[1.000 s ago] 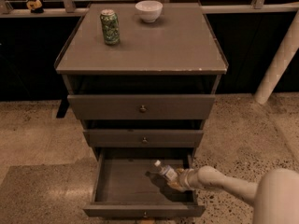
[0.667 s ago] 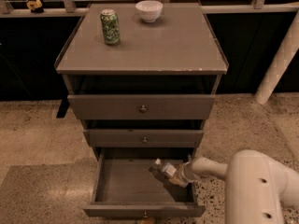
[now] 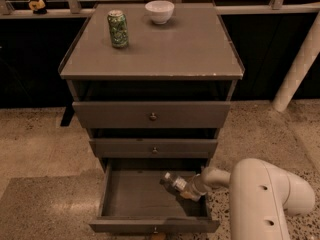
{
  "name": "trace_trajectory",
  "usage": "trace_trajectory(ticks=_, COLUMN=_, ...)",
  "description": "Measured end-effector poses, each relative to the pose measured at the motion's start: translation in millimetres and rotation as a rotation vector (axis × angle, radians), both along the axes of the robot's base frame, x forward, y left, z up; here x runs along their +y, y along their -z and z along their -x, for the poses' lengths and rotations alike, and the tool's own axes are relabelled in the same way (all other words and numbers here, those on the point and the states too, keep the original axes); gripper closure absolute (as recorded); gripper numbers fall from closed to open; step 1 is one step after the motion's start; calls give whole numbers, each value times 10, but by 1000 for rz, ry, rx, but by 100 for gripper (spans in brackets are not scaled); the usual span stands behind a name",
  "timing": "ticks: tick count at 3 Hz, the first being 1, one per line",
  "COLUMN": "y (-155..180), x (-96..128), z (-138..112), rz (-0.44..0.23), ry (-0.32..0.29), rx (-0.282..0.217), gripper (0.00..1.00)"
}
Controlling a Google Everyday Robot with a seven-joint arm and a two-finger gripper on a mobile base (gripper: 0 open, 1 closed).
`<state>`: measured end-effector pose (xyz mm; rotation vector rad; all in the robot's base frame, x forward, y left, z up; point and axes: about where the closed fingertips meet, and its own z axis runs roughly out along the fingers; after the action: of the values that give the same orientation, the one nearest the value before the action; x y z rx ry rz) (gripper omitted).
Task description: Place blue plastic bottle into bottom drawer
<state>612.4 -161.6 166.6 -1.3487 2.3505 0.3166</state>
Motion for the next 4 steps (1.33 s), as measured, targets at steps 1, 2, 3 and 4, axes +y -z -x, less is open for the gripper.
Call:
trace_trajectory(ticks=1, y=12, x=-1, z=-4, rz=0, ry=1, rx=1, gripper=100)
trace_trajectory(ticks=2, y=12, x=0, z=-4, rz=0, ry=1, rx=1, gripper=81)
trace_trajectory(ticks=3, y=12, x=0, z=-4, rz=0, ry=1, rx=1, gripper=58)
trace_trajectory(ticks=4, y=13, x=0, z=-4, rz=0, ry=1, rx=1, gripper=35)
